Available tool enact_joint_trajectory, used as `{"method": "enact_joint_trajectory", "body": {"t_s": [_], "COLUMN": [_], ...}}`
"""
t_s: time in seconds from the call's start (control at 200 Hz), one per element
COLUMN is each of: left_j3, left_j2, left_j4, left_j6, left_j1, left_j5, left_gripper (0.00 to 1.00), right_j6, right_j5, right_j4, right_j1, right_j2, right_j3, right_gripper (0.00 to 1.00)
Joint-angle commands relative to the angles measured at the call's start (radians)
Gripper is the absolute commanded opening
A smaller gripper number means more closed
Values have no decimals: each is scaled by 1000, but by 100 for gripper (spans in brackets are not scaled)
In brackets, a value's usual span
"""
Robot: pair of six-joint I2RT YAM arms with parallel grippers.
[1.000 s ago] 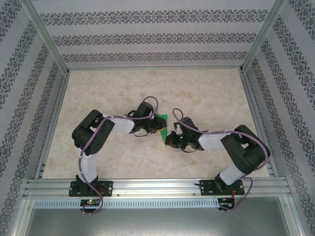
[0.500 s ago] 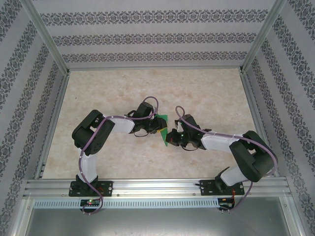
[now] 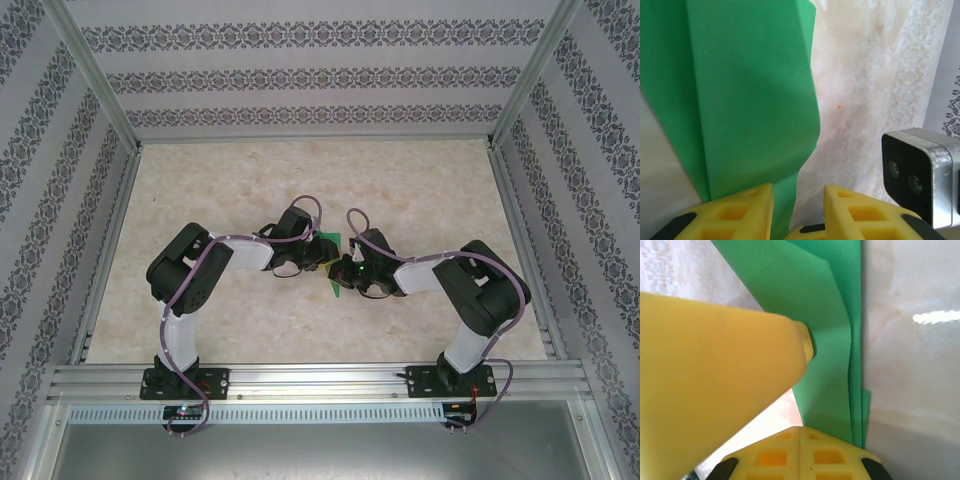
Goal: Fold a paper plane with a square sheet of paper (pick it up from the middle)
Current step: Fold the wing for the fifth time at the center of the table.
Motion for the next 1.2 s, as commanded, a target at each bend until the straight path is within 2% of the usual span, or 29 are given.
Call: {"method": "enact_joint_trajectory", "body": {"t_s": [0.0,0.165,0.45,0.704,0.999,1.194], "left_j3": [13,33,91,121,179,113], "left_j2": [18,21,42,81,121,98], "left_j4": [-33,-38,-76,-47,-65,-44], "left_j6": [22,47,146,186,198,161], "left_j1": [4,7,38,70,85,84], "left_j5": [-6,-8,-14,19,76,70], "left_gripper": [34,33,33,34,35,33], "right_j6": [21,-30,-169,-262,-309,-291], "right_j5": [13,0,-92,-128,-109,-83], "right_j4": [-11,-98,-204,-306,-383,-407], "right_j1": [-9,-13,-59,-99,-111,-108], "right_j2": [55,35,49,37,42,-31], "right_j3": [-46,-79,-95,-88,-63,-20], "right_gripper": [2,0,0,0,0,0]}}
